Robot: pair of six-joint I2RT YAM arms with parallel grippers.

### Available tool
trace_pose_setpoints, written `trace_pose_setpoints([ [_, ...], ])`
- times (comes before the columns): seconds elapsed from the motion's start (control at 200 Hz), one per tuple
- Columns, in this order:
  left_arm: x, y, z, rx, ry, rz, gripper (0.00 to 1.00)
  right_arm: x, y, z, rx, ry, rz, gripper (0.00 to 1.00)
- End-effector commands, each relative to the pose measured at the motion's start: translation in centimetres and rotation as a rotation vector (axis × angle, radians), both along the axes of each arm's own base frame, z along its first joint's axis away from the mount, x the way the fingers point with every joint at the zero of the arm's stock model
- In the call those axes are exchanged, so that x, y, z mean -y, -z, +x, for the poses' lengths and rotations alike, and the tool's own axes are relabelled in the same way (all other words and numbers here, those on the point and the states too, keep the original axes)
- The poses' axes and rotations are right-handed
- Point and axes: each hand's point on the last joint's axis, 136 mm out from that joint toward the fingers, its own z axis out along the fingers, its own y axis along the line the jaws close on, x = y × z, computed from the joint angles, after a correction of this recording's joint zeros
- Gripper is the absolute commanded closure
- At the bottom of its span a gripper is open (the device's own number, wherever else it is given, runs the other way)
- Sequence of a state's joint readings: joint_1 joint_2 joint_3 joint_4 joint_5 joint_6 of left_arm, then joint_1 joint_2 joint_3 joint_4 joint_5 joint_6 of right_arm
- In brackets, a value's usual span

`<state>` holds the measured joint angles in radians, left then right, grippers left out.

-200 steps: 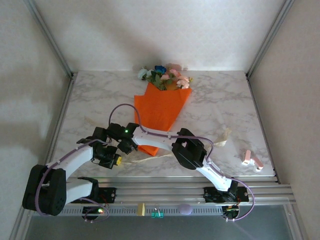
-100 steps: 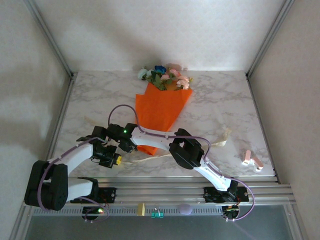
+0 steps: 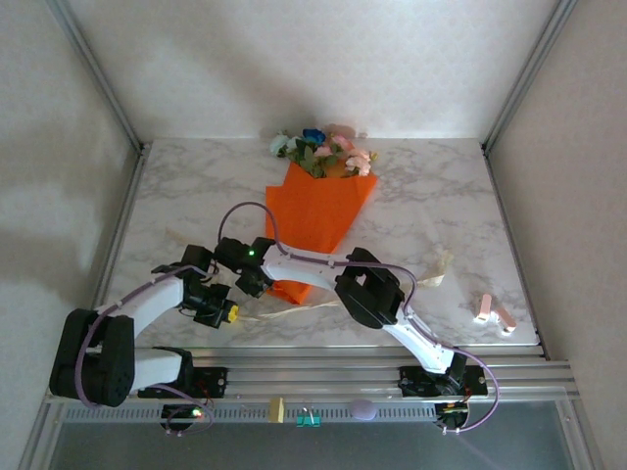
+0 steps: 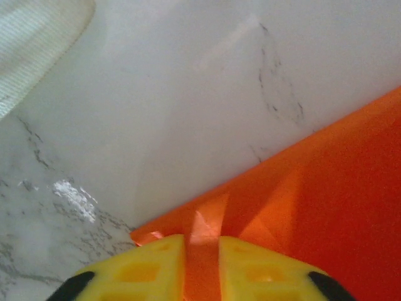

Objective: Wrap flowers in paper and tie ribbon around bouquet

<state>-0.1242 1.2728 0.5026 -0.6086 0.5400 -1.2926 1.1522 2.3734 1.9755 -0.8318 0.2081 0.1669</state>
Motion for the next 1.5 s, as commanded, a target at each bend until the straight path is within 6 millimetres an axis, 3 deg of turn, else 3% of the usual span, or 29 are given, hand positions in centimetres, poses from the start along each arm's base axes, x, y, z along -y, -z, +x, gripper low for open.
trace_pose_setpoints([
  [0.0, -3.7, 1.5, 5.4, 0.213, -0.015, 0.214, 0.99, -0.5, -1.7, -1.2, -0.086, 0.001, 0.051, 0.7],
  [0.175, -4.6, 2.6, 4.9, 0.182, -0.013, 0.233, 1.0, -0.8, -1.1, -1.2, -0.104, 0.034, 0.032, 0.63],
  [0.415, -4.4, 4.0, 3.4, 0.168, -0.096, 0.166, 1.0, -1.6, -2.3, -0.9, -0.082, 0.064, 0.062, 0.58],
  [0.761, -4.6, 4.5, 2.5, 0.143, -0.108, 0.141, 1.0, -0.5, 0.3, -0.4, -0.055, 0.094, -0.043, 0.53],
  [1.146, -4.6, 4.5, 2.7, 0.144, -0.106, 0.145, 1.0, -0.5, 1.7, -1.7, -0.136, 0.113, -0.042, 0.47],
  [1.376, -4.6, 4.5, 2.7, 0.146, -0.105, 0.145, 1.0, -0.7, 2.1, -1.9, -0.162, 0.116, -0.048, 0.47],
  [1.492, -4.6, 4.5, 2.7, 0.147, -0.103, 0.146, 1.0, -0.2, 3.2, -2.0, -0.176, 0.132, -0.075, 0.53],
])
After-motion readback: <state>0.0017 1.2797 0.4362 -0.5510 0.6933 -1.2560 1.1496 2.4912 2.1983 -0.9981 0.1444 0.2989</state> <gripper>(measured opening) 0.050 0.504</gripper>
